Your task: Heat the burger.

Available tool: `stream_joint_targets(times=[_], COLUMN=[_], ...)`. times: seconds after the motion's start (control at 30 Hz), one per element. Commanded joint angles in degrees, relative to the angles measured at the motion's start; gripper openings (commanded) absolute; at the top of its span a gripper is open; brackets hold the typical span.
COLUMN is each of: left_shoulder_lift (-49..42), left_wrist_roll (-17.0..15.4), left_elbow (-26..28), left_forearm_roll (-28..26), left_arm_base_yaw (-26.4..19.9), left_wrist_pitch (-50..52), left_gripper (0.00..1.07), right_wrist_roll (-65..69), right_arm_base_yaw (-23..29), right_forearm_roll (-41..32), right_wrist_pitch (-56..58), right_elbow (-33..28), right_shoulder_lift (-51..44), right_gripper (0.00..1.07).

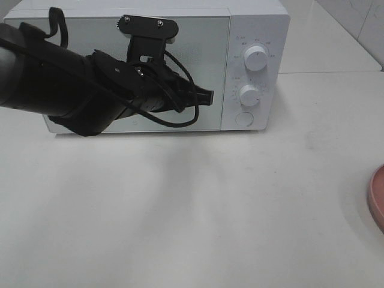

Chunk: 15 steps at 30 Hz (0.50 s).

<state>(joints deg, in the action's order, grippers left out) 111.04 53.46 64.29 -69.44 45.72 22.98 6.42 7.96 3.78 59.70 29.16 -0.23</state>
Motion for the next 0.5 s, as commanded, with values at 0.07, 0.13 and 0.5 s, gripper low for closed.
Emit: stream_joint_targets(times=[0.07,0.13,0.5], left_shoulder_lift=[-2.4,-2.8,-6.0], left_wrist_roll=[0.5,0.5,-4.0], left_elbow=[-1.8,-2.2,-3.8], left_forearm_roll=[0.1,0.3,7.5], left_arm_base_yaw=[-0.3,-0.8,-7.3], left_wrist_pitch=[-10.3,-12.9,-38.0], left_gripper=[0.18,0.23,0.7], right_wrist_roll=[-0.5,-0.5,-0.5], right_arm_base_yaw=[-0.4,-0.4,-0.4], right_forearm_roll=[-0.1,-0.1,-0.1], right_wrist_pitch=[-0.3,-0.3,-0.3], right_elbow=[-0.2,-0.2,-0.2], right_shoulder_lift=[-1.5,-1.5,-1.5], right_gripper=[0.75,0.75,0.75])
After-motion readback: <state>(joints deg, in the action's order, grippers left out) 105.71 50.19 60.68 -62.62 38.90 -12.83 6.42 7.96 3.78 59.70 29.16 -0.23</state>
